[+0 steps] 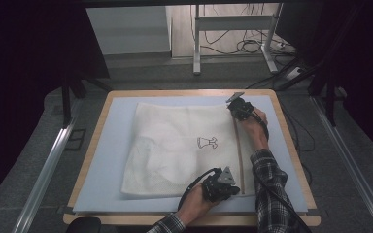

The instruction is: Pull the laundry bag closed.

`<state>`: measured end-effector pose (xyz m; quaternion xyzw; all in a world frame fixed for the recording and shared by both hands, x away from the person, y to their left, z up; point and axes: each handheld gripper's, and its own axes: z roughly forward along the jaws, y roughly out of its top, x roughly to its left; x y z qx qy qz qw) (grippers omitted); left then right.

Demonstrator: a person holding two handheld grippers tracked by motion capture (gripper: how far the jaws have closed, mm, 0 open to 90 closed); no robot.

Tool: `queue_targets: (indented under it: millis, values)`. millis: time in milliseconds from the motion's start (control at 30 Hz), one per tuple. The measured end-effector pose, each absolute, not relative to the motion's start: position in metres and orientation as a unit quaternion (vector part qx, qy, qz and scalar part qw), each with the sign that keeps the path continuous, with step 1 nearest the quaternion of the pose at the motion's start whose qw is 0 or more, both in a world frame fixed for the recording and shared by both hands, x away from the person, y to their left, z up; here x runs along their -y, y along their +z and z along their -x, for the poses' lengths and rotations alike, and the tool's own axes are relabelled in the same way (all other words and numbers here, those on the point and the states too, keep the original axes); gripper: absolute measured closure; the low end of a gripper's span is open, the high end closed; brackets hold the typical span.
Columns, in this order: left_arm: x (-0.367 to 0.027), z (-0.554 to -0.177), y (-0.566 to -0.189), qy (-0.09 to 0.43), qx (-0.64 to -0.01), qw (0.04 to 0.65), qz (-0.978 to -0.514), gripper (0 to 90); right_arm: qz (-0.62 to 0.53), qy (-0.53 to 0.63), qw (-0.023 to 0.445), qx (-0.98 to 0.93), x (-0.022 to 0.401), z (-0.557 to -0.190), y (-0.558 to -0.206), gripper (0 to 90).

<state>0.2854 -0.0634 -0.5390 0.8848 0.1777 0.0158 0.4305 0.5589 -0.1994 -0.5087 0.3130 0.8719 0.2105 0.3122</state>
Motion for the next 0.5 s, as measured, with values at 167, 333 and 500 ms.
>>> queue_targets:
  millis: [167,333,500]
  values:
    - [0.063,-0.285,-0.539,0.017,-0.176,0.43,-0.885,89.6,-0.316,0.216,0.306,-0.872,0.202,-0.557,-0.507,82.7]
    - [0.063,-0.286,-0.538,0.016,-0.179,0.432,-0.884,87.7,-0.33,0.231,0.29,-0.868,0.207,-0.556,-0.505,79.3]
    - [0.061,-0.286,-0.537,0.022,-0.179,0.435,-0.882,82.3,-0.329,0.237,0.284,-0.869,0.21,-0.553,-0.504,77.1]
